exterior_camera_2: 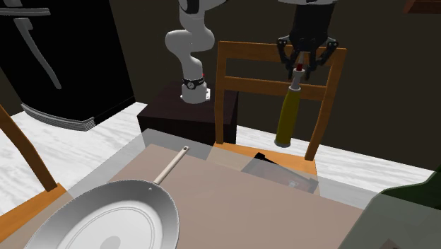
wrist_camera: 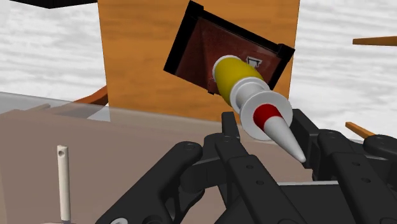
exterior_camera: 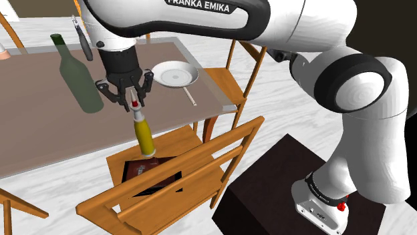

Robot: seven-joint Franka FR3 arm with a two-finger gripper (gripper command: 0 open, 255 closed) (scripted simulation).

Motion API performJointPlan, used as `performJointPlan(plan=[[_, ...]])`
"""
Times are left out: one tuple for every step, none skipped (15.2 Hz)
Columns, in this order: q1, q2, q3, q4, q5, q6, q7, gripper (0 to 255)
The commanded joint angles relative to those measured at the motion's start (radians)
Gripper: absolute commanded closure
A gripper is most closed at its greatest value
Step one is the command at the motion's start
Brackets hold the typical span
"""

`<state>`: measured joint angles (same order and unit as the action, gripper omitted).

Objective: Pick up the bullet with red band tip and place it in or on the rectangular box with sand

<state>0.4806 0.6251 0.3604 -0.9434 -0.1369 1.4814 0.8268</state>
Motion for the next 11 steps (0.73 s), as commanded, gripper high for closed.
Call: performJointPlan(plan=[[0.019,0.029,-0.001,0.045,-0.007,-0.016,0.011,255],[0.013,0.02,-0.001,0.016,-0.005,0.004,0.011,255],[0.009,0.013,0.0,-0.01,-0.003,0.022,0.011,255],[0.004,0.006,0.001,-0.035,-0.002,0.04,0.011,255],[0.0,0.0,0.001,-0.059,0.0,0.058,0.011,255],[-0.003,-0.005,0.001,-0.081,0.001,0.075,0.011,255],[-0.007,-0.009,0.002,-0.102,0.002,0.091,0.011,255],[-0.01,-0.013,0.002,-0.122,0.003,0.107,0.011,255],[-0.012,-0.016,0.002,-0.141,0.004,0.123,0.011,255],[-0.015,-0.018,0.002,-0.159,0.004,0.138,0.011,255],[-0.017,-0.021,0.002,-0.176,0.005,0.153,0.011,255]])
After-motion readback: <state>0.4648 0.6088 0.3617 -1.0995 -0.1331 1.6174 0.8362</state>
